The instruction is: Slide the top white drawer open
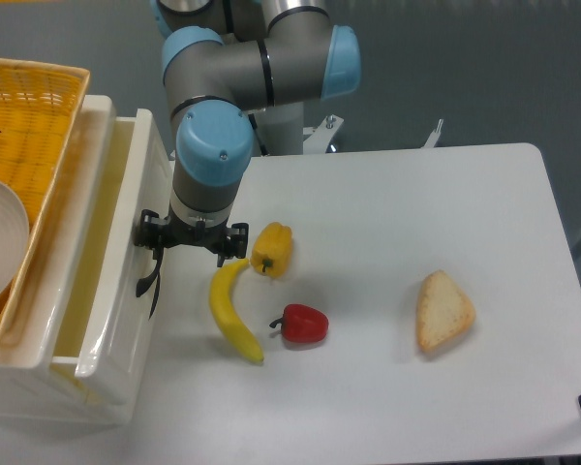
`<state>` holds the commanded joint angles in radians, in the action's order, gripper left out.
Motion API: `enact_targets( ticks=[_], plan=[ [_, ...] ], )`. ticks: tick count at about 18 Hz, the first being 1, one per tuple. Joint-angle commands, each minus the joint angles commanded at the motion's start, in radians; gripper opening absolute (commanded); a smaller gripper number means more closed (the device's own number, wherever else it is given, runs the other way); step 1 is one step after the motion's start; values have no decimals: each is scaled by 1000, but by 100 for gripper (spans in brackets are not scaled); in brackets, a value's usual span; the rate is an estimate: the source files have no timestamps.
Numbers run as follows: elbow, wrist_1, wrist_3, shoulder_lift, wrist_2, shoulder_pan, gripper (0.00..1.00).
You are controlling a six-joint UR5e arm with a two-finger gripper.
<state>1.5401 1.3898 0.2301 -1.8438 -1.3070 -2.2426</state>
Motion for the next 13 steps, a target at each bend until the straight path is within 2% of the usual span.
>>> enact_targets(
  ticks=[13],
  plan=[
    [-3,3,28,-2,-25,-55,100]
  ],
)
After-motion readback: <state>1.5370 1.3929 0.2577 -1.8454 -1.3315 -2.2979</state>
